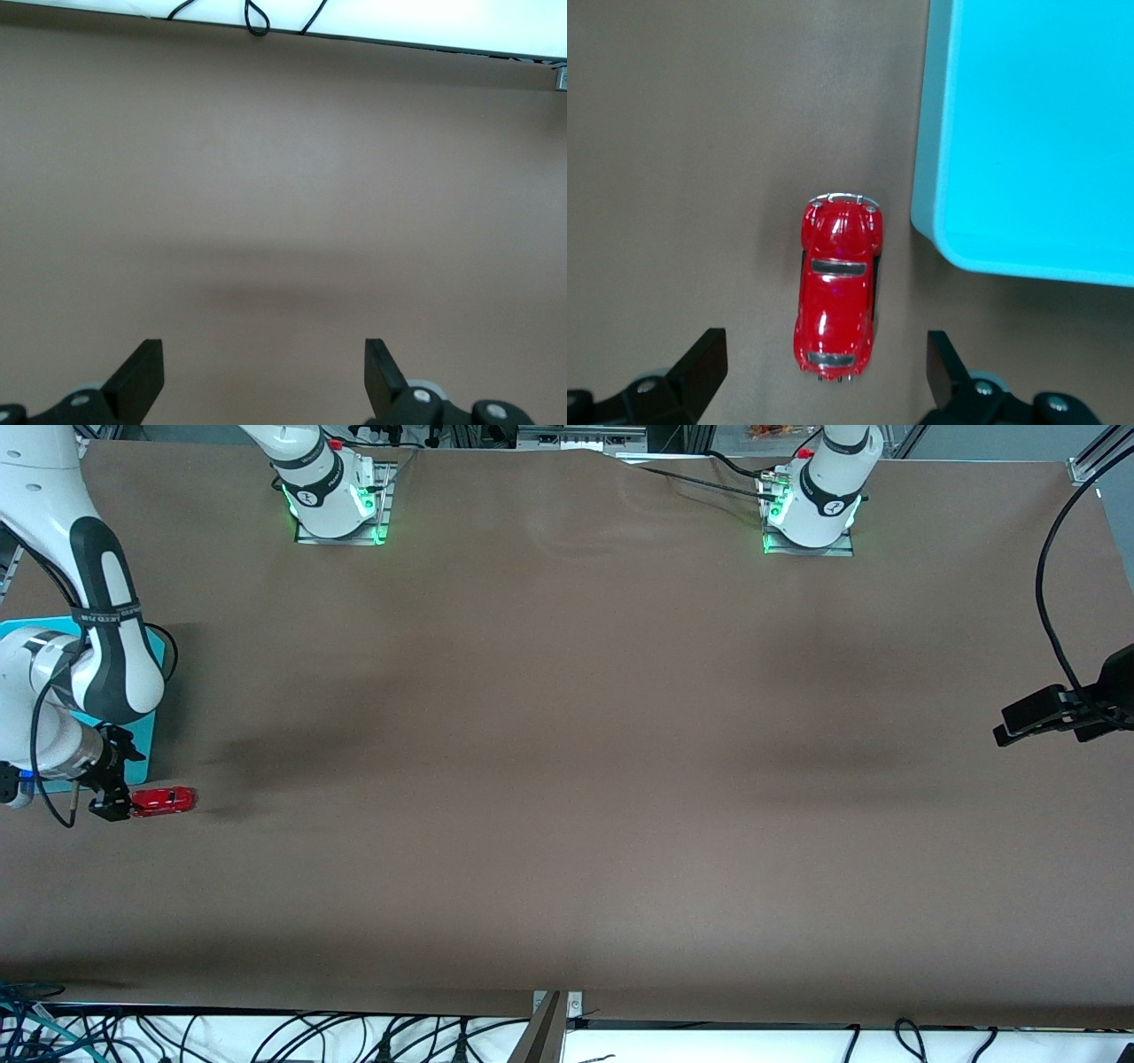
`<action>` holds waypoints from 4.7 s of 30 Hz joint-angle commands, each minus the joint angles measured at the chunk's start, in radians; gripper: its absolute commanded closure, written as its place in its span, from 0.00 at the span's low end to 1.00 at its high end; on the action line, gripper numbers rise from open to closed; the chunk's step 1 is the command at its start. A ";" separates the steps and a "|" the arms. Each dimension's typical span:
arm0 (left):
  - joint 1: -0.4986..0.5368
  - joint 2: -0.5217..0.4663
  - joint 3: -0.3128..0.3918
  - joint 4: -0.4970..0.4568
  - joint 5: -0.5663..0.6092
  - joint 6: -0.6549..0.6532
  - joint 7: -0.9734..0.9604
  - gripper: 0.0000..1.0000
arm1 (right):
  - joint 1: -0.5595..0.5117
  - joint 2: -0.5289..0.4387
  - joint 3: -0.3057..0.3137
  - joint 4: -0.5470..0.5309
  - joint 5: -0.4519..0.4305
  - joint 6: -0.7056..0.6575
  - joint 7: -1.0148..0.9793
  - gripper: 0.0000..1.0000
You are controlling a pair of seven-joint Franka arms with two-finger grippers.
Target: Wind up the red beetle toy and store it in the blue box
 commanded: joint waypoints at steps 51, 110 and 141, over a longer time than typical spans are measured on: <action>-0.001 -0.008 0.003 0.001 -0.023 -0.007 0.002 0.00 | -0.050 0.128 0.044 0.082 -0.015 0.073 0.075 1.00; -0.001 -0.006 0.003 -0.001 -0.023 -0.007 0.004 0.00 | -0.042 -0.219 0.104 -0.038 -0.020 -0.395 -0.161 1.00; -0.001 -0.006 0.003 -0.001 -0.023 -0.007 0.004 0.00 | -0.039 -0.475 0.144 -0.187 -0.020 -0.553 -0.566 1.00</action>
